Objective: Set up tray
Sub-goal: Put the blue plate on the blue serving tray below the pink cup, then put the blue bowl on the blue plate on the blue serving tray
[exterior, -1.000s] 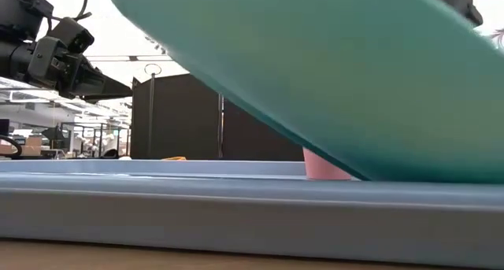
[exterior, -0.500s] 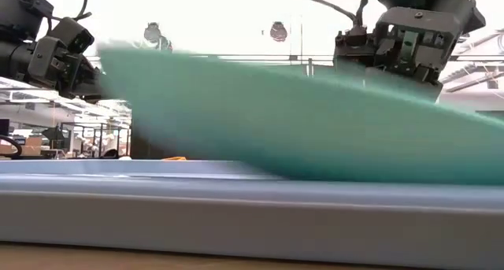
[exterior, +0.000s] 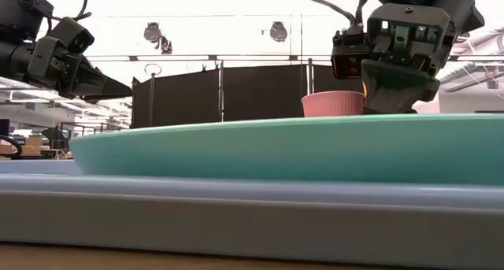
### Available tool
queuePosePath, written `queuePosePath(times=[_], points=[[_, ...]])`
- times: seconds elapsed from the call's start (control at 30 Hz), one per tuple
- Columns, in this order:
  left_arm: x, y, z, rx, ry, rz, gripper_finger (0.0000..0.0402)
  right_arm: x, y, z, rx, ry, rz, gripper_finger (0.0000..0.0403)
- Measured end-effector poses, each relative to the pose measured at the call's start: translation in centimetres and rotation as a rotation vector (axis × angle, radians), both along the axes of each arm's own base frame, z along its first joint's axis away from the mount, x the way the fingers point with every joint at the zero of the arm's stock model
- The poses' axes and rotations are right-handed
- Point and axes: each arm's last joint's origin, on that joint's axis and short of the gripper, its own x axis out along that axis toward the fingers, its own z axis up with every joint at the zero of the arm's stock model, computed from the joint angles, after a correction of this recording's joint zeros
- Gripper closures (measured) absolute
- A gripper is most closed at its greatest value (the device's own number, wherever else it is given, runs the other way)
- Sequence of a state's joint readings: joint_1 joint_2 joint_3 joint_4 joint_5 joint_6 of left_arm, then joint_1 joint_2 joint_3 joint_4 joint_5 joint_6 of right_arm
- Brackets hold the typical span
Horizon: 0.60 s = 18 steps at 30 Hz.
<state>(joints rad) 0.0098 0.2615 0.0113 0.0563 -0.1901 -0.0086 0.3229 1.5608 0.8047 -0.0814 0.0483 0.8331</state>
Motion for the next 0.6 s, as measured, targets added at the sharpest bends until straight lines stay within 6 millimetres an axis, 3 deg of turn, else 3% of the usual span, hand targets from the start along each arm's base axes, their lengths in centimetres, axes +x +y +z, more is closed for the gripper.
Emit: queuePosePath(times=[0.3, 0.6], points=[[0.0, 0.0, 0.0, 0.000, 0.000, -0.003, 0.0284, -0.3, -0.1, 0.9, 0.036, -0.013, -0.031, 0.0271], [0.0, 0.0, 0.0, -0.001, -0.003, -0.006, 0.0284, -1.7, -0.9, 5.1, -0.036, -0.173, -0.062, 0.0271]])
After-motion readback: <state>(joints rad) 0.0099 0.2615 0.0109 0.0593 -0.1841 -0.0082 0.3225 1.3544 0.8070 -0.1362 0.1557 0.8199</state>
